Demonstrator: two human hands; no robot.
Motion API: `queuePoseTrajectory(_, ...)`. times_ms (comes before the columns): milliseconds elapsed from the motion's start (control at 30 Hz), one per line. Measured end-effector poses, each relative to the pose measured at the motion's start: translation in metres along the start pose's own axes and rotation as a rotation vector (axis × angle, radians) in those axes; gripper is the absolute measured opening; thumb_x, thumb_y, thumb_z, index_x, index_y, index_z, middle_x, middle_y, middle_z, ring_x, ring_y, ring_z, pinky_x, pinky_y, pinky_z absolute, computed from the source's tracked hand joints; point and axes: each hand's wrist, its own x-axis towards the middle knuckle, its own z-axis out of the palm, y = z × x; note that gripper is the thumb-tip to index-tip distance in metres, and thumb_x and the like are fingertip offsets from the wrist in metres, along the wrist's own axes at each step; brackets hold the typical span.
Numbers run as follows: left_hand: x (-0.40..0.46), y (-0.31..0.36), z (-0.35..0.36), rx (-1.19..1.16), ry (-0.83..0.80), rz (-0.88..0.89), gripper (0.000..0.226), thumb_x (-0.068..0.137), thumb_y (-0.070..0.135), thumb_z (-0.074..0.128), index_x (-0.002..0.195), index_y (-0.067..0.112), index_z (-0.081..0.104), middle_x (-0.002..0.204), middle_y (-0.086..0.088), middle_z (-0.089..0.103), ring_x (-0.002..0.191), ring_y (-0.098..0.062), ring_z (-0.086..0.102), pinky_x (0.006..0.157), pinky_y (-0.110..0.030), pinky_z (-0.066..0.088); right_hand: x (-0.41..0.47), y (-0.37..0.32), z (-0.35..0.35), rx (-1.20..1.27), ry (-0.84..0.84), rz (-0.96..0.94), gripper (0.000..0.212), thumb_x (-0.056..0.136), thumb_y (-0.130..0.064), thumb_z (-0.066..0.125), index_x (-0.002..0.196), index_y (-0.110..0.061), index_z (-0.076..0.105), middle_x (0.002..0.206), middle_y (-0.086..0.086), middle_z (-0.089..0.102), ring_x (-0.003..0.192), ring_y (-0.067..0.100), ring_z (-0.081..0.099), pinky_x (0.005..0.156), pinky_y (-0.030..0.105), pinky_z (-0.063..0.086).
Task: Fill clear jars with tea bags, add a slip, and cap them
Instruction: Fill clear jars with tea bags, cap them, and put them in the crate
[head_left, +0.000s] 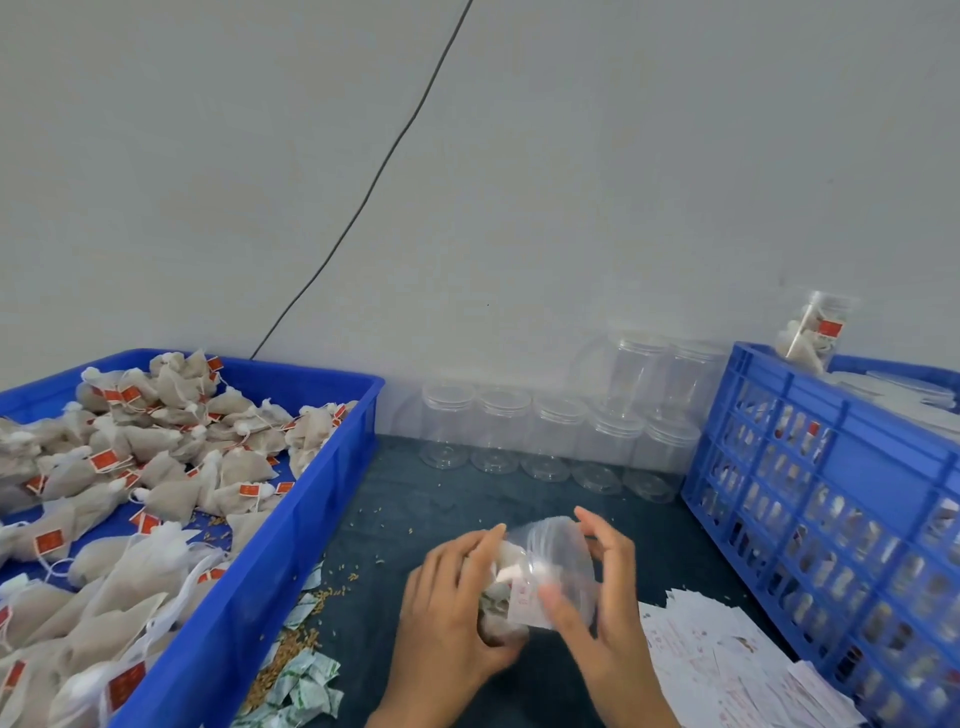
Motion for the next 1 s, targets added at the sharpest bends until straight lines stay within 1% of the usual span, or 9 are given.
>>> queuePoseTrajectory(133,-0.002,-0.006,0.007,-0.070,-0.071,0.059,0.098,0.061,0.044,0.077,0.145,0.047,0.027,0.139,0.010,0.042,0.129,-0.004,0.039,0.103,-0.025,0.037,0.004,0.003,0.007,-0.215,-0.018,-0.001,0.076,0.071,-0.068,0.061,0.137,-0.044,0.034,0.130,-0.026,0.031,0.126,-0.001,0.036,0.097,0.010,0.033)
queuePoseTrajectory(233,-0.002,-0.007,0.006,-0.483,-0.118,-0.204,0.120,0.049,0.038,0.092,0.143,0.058,0.020,0.148,0.025,0.022,0.137,0.008,0.026,0.105,-0.009,0.032,0.004,0.006,0.008,-0.102,0.109,0.092,0.066,0.070,-0.058,0.068,0.129,-0.051,0.040,0.123,-0.026,0.037,0.121,-0.008,0.040,0.103,0.026,0.037)
queuePoseTrajectory(333,0.002,-0.005,0.003,-0.909,-0.093,-0.402,0.122,0.047,0.029,0.094,0.143,0.050,0.022,0.141,0.014,0.047,0.126,-0.003,0.051,0.098,-0.024,0.048,0.005,0.003,0.008,0.011,0.197,0.174,0.060,0.073,-0.052,0.071,0.126,-0.054,0.044,0.122,-0.024,0.041,0.119,-0.004,0.046,0.103,0.043,0.043)
queuePoseTrajectory(467,0.005,0.001,-0.001,-1.154,-0.139,-0.488,0.100,0.064,0.034,0.083,0.142,0.055,0.025,0.127,0.004,0.064,0.115,-0.020,0.063,0.089,-0.032,0.055,0.006,-0.005,0.008,0.038,0.192,0.155,0.068,0.065,-0.064,0.067,0.127,-0.061,0.041,0.123,-0.027,0.041,0.123,0.005,0.048,0.100,0.047,0.047)
queuePoseTrajectory(567,0.005,0.005,-0.005,-1.228,-0.178,-0.579,0.094,0.061,0.038,0.081,0.140,0.055,0.031,0.124,0.000,0.066,0.104,-0.024,0.067,0.078,-0.042,0.057,0.005,-0.011,0.008,0.050,0.101,0.097,0.073,0.066,-0.076,0.060,0.133,-0.061,0.035,0.127,-0.023,0.038,0.124,0.003,0.047,0.098,0.025,0.048)
queuePoseTrajectory(700,0.006,0.007,-0.014,-1.268,-0.228,-0.691,0.078,0.062,0.051,0.074,0.134,0.037,0.048,0.105,-0.009,0.070,0.074,-0.016,0.064,0.049,-0.027,0.045,0.007,-0.016,0.005,-0.040,-0.007,-0.002,0.088,0.067,-0.091,0.037,0.143,-0.048,0.030,0.127,-0.016,0.033,0.119,-0.001,0.045,0.091,0.005,0.038)
queuePoseTrajectory(833,0.007,0.008,-0.021,-1.232,-0.419,-0.809,0.060,0.071,0.067,0.064,0.105,0.018,0.072,0.077,-0.011,0.066,0.060,-0.017,0.057,0.042,-0.022,0.032,0.008,-0.016,0.003,-0.139,-0.058,-0.171,0.057,0.087,-0.065,0.044,0.140,-0.043,0.040,0.130,-0.008,0.036,0.125,0.016,0.043,0.100,0.013,0.034)
queuePoseTrajectory(933,0.008,0.005,-0.021,-1.170,-0.493,-0.845,0.064,0.074,0.075,0.046,0.076,0.017,0.073,0.063,-0.009,0.059,0.052,-0.017,0.050,0.038,-0.020,0.025,0.010,-0.017,0.000,-0.223,-0.055,-0.328,0.054,0.080,-0.039,0.058,0.133,-0.034,0.051,0.129,-0.003,0.042,0.122,0.024,0.048,0.103,0.022,0.037)
queuePoseTrajectory(1000,0.007,0.005,-0.019,-1.156,-0.469,-0.832,0.070,0.075,0.078,0.044,0.078,0.014,0.072,0.063,-0.011,0.057,0.052,-0.018,0.049,0.039,-0.021,0.028,0.011,-0.016,0.001,-0.256,-0.061,-0.365,0.054,0.078,-0.034,0.059,0.132,-0.030,0.053,0.127,-0.001,0.044,0.121,0.023,0.048,0.103,0.023,0.037)
